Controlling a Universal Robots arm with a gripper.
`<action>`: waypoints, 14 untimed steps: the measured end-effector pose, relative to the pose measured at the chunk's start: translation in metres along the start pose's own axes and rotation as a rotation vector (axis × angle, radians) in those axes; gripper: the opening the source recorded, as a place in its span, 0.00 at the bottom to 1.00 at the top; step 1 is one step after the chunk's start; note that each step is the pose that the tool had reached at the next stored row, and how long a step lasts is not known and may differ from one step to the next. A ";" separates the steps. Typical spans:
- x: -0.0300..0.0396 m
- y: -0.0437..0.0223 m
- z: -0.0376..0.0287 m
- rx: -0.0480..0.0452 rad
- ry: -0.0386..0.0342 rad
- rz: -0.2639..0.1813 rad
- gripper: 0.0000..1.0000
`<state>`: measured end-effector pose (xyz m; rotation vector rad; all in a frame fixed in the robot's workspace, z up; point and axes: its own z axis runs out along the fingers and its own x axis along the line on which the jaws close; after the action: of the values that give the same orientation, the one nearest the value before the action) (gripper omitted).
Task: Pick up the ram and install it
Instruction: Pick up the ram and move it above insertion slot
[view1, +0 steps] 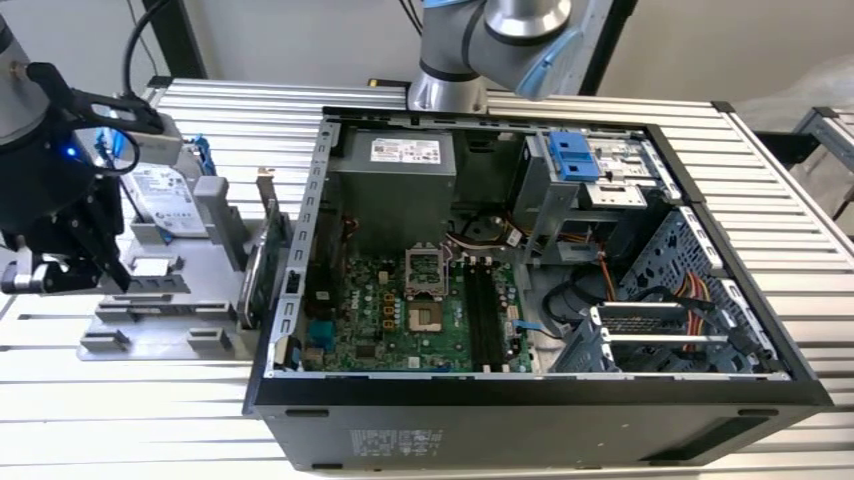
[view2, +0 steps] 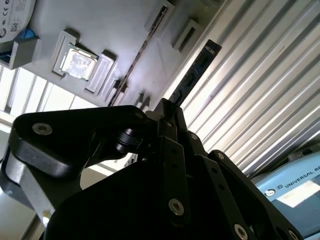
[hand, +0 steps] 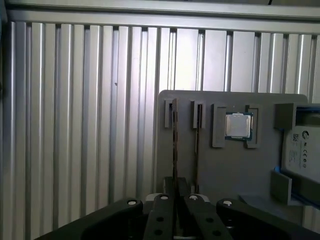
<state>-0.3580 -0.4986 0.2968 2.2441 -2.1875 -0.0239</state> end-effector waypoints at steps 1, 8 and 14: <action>0.0000 0.0000 -0.0017 0.0000 0.0000 0.000 0.00; -0.0001 0.0003 -0.0149 0.0000 0.0000 0.000 0.00; -0.0001 0.0004 -0.0261 0.0000 0.0000 0.000 0.00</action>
<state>-0.3580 -0.4987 0.3229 2.2442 -2.1874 -0.0239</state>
